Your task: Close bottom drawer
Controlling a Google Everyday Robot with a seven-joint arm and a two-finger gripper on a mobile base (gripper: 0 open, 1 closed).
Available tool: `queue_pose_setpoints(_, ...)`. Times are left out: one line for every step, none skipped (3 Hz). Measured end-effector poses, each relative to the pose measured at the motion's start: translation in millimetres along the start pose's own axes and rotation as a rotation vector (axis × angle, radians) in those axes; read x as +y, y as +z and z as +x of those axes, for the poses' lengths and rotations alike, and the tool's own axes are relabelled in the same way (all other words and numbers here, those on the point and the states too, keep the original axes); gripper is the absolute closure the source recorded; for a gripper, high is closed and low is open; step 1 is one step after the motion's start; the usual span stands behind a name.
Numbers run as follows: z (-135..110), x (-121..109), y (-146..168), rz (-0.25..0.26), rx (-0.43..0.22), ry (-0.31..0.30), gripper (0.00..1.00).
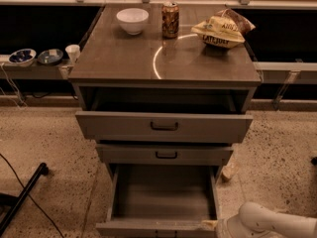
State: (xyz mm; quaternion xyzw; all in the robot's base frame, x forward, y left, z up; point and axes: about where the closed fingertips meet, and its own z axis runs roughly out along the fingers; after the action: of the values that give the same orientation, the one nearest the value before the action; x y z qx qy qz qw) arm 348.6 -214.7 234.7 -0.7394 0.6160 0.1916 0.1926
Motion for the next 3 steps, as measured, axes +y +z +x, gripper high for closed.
queue_pose_setpoints(-11, 7, 25, 0.017, -0.106, 0.016, 0.48)
queue_pose_setpoints(-21, 11, 22, 0.112, -0.259, -0.021, 0.71)
queue_pose_setpoints(-16, 23, 16, 0.138, -0.270, -0.076, 0.94)
